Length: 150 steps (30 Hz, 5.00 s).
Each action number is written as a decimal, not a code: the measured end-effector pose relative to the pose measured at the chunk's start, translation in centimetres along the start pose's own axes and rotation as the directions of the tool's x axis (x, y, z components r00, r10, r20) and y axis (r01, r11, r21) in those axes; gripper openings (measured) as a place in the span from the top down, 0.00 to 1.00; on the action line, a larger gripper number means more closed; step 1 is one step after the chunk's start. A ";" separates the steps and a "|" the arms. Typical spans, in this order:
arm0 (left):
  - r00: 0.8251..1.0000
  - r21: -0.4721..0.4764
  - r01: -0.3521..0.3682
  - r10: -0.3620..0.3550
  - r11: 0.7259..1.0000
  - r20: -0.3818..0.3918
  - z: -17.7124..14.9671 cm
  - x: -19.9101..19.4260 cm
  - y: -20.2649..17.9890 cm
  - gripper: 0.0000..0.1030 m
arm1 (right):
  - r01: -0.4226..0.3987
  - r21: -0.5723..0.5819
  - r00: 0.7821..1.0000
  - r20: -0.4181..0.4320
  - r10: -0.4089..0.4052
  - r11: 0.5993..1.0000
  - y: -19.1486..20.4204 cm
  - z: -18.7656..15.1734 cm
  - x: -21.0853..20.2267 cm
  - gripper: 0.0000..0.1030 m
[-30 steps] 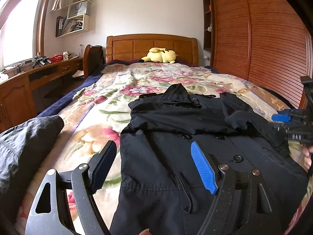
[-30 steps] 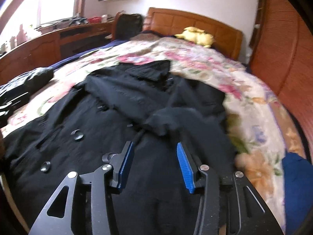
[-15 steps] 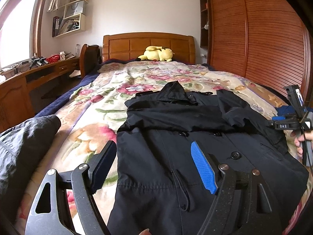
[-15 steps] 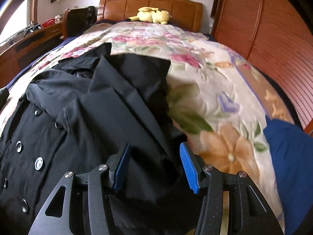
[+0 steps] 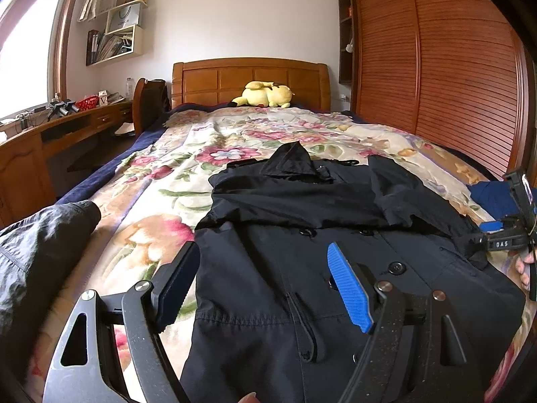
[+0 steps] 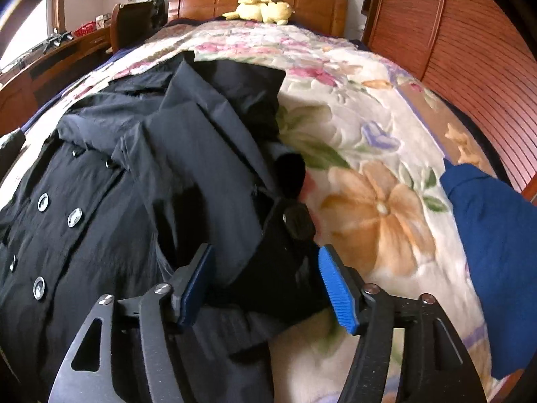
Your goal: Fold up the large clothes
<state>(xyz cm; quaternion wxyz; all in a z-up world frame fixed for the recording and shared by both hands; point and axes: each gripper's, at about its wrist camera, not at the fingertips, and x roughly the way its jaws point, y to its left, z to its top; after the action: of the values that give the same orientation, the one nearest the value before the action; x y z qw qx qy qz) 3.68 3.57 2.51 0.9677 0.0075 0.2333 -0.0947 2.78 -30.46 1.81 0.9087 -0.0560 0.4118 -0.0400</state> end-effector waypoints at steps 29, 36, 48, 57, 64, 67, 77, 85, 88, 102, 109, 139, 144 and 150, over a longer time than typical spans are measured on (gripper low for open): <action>0.999 -0.020 0.005 -0.004 1.000 0.042 1.2 -1.7 1.3 0.23 | -0.013 -0.181 0.973 0.224 0.055 0.983 5.9 5.9 -8.2 0.93; 0.998 -0.066 -0.025 0.029 0.998 0.059 1.4 -2.3 3.8 0.23 | -0.055 -0.307 0.946 0.289 0.148 0.950 14.9 11.5 -8.7 0.93; 0.997 -0.110 -0.056 0.063 0.992 0.055 1.0 -2.6 6.6 0.23 | -0.227 -0.397 0.905 0.252 0.344 0.889 23.1 14.4 -8.2 0.60; 0.997 -0.113 -0.050 0.056 0.992 0.055 1.2 -2.4 6.9 0.23 | -0.227 -0.405 0.892 0.278 0.356 0.886 20.8 13.7 -7.7 0.48; 0.997 -0.083 -0.059 0.062 0.995 0.040 0.8 -2.1 6.5 0.23 | -0.159 -0.351 0.938 0.239 0.253 0.923 18.7 10.7 -5.3 0.48; 0.997 -0.081 -0.065 0.068 0.995 0.030 0.6 -2.0 6.7 0.23 | -0.150 -0.311 0.952 0.212 0.222 0.939 16.5 8.5 -3.8 0.48; 0.997 -0.059 -0.078 0.078 0.995 -0.004 -0.7 -2.3 6.7 0.23 | -0.113 -0.184 0.986 0.099 0.133 0.976 9.6 0.6 -1.4 0.48; 0.995 -0.030 -0.077 0.075 0.997 -0.064 -3.8 -3.6 5.9 0.23 | -0.122 -0.138 0.991 0.040 0.129 0.983 7.1 -3.3 -0.4 0.48; 0.993 -0.039 -0.064 0.059 0.997 -0.106 -5.3 -3.6 5.7 0.23 | -0.126 -0.131 0.991 0.021 0.130 0.983 6.4 -4.6 0.2 0.48; 0.950 0.080 -0.029 0.052 0.996 -0.307 -9.6 -1.2 2.7 0.23 | -0.192 -0.058 0.978 0.069 0.196 0.980 4.6 -6.9 1.7 0.43; 0.957 0.050 -0.029 0.043 0.998 -0.287 -9.9 -1.9 2.8 0.22 | -0.173 -0.066 0.981 0.079 0.178 0.983 4.7 -7.2 1.3 0.42; 0.972 -0.020 0.004 -0.009 1.000 -0.236 -9.9 -6.4 5.3 0.70 | -0.186 -0.049 0.980 0.061 0.189 0.981 0.3 -13.9 -6.2 0.56; 0.970 -0.021 0.000 -0.006 1.000 -0.245 -10.1 -6.1 5.2 0.70 | -0.222 -0.053 0.973 0.049 0.224 0.974 0.4 -14.0 -5.7 0.65; 0.974 -0.020 0.020 -0.024 1.000 -0.224 -10.2 -6.5 4.5 0.93 | -0.279 -0.058 0.958 0.057 0.283 0.958 0.6 -14.2 -5.6 0.88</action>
<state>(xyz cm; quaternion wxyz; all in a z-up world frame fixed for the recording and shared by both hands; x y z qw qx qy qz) -5.76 9.72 -3.81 0.9342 0.0068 0.3419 -0.1020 -11.58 -30.20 -3.40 0.9162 -0.0206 0.3870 0.1016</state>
